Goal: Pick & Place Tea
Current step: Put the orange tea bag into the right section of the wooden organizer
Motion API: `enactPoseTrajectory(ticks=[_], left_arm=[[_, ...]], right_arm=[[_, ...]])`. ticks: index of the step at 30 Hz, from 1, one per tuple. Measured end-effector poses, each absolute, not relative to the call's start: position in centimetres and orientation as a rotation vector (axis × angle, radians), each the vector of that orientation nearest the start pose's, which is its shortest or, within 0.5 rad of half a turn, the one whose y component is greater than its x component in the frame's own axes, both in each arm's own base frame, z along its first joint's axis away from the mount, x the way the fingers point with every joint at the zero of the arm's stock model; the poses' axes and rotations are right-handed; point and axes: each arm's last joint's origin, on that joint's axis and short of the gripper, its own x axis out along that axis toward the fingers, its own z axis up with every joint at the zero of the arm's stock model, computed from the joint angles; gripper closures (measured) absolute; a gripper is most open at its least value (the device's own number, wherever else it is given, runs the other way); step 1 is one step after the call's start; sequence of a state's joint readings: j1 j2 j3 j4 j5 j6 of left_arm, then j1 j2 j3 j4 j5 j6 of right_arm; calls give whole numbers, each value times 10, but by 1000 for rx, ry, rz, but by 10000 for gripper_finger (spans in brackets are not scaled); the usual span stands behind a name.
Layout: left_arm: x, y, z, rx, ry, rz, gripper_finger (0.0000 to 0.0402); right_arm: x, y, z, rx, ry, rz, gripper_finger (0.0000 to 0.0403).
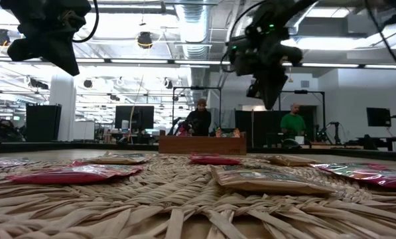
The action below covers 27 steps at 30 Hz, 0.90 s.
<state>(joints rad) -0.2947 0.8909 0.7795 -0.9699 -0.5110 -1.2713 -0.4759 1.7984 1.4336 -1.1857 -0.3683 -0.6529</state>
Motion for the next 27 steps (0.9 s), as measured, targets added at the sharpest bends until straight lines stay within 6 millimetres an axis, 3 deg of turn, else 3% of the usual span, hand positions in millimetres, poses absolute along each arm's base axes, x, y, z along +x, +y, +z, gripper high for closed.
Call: enactPoseTrajectory(ticks=[6, 13, 18, 27], left_arm=[[146, -29, 259, -736, 698, 762, 401], [146, -29, 259, -738, 696, 763, 401], [146, -29, 259, -758, 689, 771, 401], [146, -29, 259, -756, 690, 771, 401]], right_arm=[[288, -148, 214, 129, 1330, 313, 364], [290, -154, 198, 171, 1379, 296, 272], [296, -158, 179, 108, 1495, 216, 216], [308, -165, 147, 98, 1543, 163, 195]])
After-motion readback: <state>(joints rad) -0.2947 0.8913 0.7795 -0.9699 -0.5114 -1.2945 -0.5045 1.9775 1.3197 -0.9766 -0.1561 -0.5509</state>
